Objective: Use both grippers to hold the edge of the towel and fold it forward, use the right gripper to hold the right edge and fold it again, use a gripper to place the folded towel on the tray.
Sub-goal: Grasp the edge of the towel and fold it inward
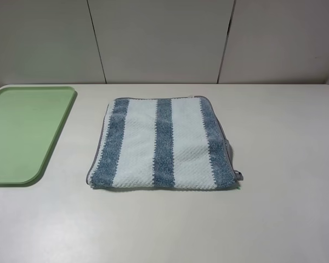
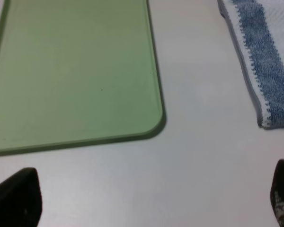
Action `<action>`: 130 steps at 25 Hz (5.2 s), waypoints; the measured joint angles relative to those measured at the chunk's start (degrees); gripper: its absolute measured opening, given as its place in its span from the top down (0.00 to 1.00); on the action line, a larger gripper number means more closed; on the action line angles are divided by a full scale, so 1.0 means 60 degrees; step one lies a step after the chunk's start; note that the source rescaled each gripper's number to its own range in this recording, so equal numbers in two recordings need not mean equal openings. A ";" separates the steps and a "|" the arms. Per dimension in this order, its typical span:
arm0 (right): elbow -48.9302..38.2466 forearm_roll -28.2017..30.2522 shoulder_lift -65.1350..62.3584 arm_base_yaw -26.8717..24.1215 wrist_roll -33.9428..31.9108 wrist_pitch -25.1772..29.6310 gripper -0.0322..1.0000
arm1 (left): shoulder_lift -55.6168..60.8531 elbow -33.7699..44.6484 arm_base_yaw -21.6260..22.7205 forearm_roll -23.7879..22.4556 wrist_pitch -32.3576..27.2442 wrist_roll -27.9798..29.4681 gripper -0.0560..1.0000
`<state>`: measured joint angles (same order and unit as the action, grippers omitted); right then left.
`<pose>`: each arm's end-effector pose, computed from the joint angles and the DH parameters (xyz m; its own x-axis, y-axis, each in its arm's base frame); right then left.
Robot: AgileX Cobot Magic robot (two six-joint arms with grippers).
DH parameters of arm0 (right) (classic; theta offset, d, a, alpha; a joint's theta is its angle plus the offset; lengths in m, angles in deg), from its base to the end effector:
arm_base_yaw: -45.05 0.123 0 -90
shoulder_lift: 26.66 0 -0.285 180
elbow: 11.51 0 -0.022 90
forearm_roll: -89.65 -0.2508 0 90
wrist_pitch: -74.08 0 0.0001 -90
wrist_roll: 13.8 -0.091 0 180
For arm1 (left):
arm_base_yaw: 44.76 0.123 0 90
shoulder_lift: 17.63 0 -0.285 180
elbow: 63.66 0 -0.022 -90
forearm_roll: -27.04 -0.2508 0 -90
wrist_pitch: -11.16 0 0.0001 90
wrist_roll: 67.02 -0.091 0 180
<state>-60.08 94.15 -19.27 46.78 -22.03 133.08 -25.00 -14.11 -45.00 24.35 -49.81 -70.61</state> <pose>-0.0046 -0.0063 0.2800 -0.4151 0.0902 -0.9053 0.0740 0.9951 0.0652 -0.0042 0.0038 0.2723 -0.4684 0.0872 -0.8792 0.0079 0.9955 0.0946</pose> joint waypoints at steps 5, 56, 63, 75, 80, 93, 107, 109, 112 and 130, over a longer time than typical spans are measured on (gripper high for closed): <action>0.0000 0.0000 0.0000 0.0000 0.0000 0.0000 0.00 | 0.0000 0.0000 0.0000 0.0000 0.0000 0.0000 0.00; 0.2555 -0.0040 0.3950 0.0000 0.1092 -0.0039 0.00 | -0.4336 -0.3084 -0.0711 0.0239 0.0395 -0.2174 0.00; 0.3515 -0.0030 0.6486 0.1080 0.1907 -0.0088 0.00 | -0.6576 -0.3798 -0.3966 -0.0912 0.0494 -0.2444 0.00; 0.4534 -0.0273 0.9911 0.3228 0.3570 -0.0673 0.00 | -0.8864 -0.3839 -0.6504 -0.1423 0.0634 -0.3010 0.03; 0.4673 -0.1223 1.1231 0.4052 0.5205 -0.0970 0.00 | -0.9619 -0.3839 -0.6515 -0.0512 0.0992 -0.3952 0.03; 0.4683 -0.1280 1.3639 0.5756 0.6840 -0.1203 0.00 | -1.1855 -0.3848 -0.7170 -0.0208 0.1554 -0.5183 0.03; 0.4683 -0.0485 1.4589 0.5802 0.8037 -0.1827 0.00 | -1.4383 -0.3847 -0.7671 -0.1135 0.2300 -0.5818 0.05; 0.4683 -0.0324 1.4864 0.5802 0.8104 -0.1888 0.00 | -1.4514 -0.3847 -0.7638 -0.1290 0.2583 -0.5825 0.05; 0.4683 -0.0152 1.5255 0.5802 0.8208 -0.1989 0.00 | -1.4708 -0.3847 -0.7362 -0.1309 0.2918 -0.5913 0.05; 0.4689 -0.0454 1.6486 0.5802 0.9218 -0.3002 0.00 | -1.6285 -0.3838 -0.6419 -0.0498 0.4488 -0.6744 0.05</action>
<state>-31.94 91.43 79.65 81.60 33.28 115.07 -122.71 -37.14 -83.51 21.37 -22.88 -111.08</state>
